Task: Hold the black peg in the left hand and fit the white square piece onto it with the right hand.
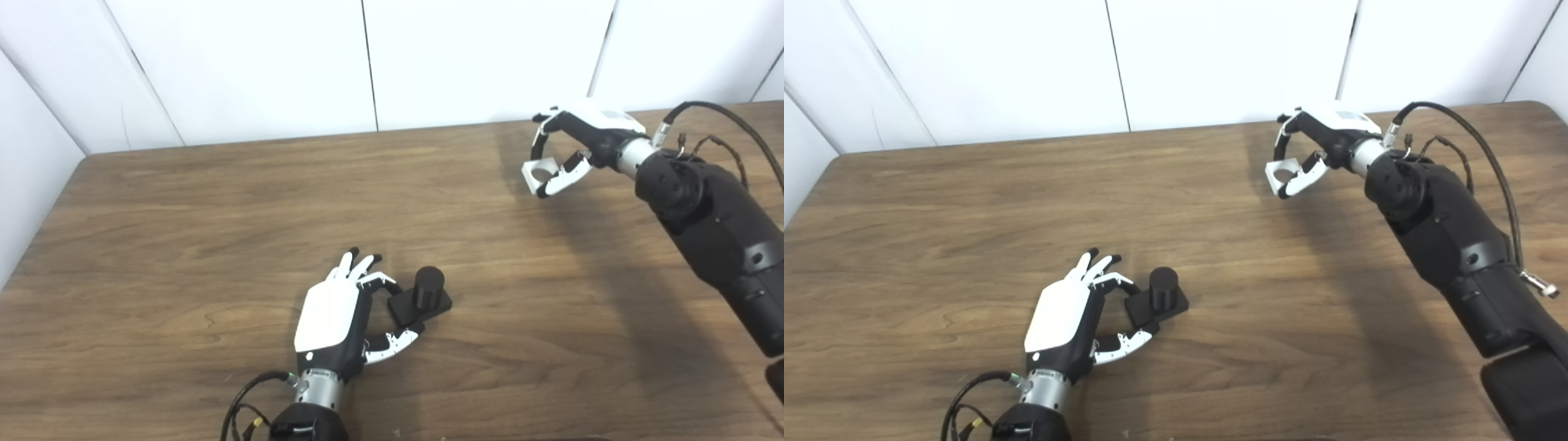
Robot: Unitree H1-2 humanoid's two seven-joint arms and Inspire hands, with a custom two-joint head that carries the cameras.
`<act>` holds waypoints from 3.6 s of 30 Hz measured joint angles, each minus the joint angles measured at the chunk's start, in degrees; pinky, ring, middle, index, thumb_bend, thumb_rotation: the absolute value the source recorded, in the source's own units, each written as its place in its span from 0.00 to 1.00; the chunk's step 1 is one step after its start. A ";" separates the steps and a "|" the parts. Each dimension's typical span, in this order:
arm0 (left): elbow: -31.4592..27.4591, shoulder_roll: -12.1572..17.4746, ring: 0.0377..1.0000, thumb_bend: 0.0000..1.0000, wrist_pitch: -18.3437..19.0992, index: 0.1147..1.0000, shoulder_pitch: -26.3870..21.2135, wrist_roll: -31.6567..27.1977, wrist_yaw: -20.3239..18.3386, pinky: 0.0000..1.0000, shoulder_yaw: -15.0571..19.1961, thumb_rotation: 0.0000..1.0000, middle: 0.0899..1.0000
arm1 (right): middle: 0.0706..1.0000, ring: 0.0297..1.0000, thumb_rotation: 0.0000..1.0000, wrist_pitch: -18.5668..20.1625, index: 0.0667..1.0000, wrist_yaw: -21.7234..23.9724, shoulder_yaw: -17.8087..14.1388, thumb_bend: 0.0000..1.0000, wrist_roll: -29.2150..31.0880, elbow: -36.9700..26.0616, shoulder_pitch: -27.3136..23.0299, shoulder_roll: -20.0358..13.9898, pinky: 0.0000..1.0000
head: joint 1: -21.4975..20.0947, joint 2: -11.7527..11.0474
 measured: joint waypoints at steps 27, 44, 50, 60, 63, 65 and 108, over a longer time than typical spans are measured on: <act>0.60 -0.06 1.00 0.54 0.01 0.53 -0.21 0.23 0.02 0.95 -0.33 0.42 0.90 | 0.89 0.96 0.14 4.39 0.45 11.74 -1.08 0.52 1.48 -27.03 6.03 -0.93 0.83 | 0.35 0.17; 1.10 -0.14 1.00 0.54 0.03 0.53 -0.28 0.56 0.17 0.94 -0.51 0.42 0.90 | 0.90 0.99 0.14 9.19 0.45 21.09 0.40 0.53 3.83 -41.89 9.37 1.04 0.83 | 0.62 0.44; 1.18 -0.23 1.00 0.54 0.03 0.53 -0.34 1.24 0.20 0.94 -0.68 0.42 0.90 | 0.90 0.99 0.14 9.28 0.45 21.80 0.38 0.52 4.88 -42.67 9.55 1.80 0.84 | 0.97 0.79; 1.33 -0.41 1.00 0.54 0.05 0.53 -0.41 1.27 0.28 0.94 -0.75 0.42 0.90 | 0.90 0.98 0.14 9.24 0.45 21.93 0.57 0.52 5.49 -43.64 10.06 3.35 0.84 | 1.40 0.79; 1.33 -0.48 1.00 0.54 0.06 0.53 -0.43 1.27 0.28 0.94 -0.76 0.42 0.90 | 0.90 0.98 0.14 9.20 0.45 21.92 1.03 0.52 5.46 -43.60 10.22 3.92 0.84 | 1.41 0.79; 1.33 -0.50 1.00 0.54 0.08 0.53 -0.43 1.27 0.28 0.94 -0.75 0.42 0.90 | 0.90 0.98 0.14 9.18 0.45 21.92 1.31 0.52 5.44 -43.46 10.38 4.42 0.85 | 1.41 0.88; 1.48 -1.49 1.00 0.54 0.49 0.52 -0.82 3.17 0.43 0.94 -1.64 0.39 0.90 | 0.91 1.00 0.14 4.42 0.45 19.81 5.92 0.52 2.41 -34.59 11.86 8.33 0.87 | 2.64 1.23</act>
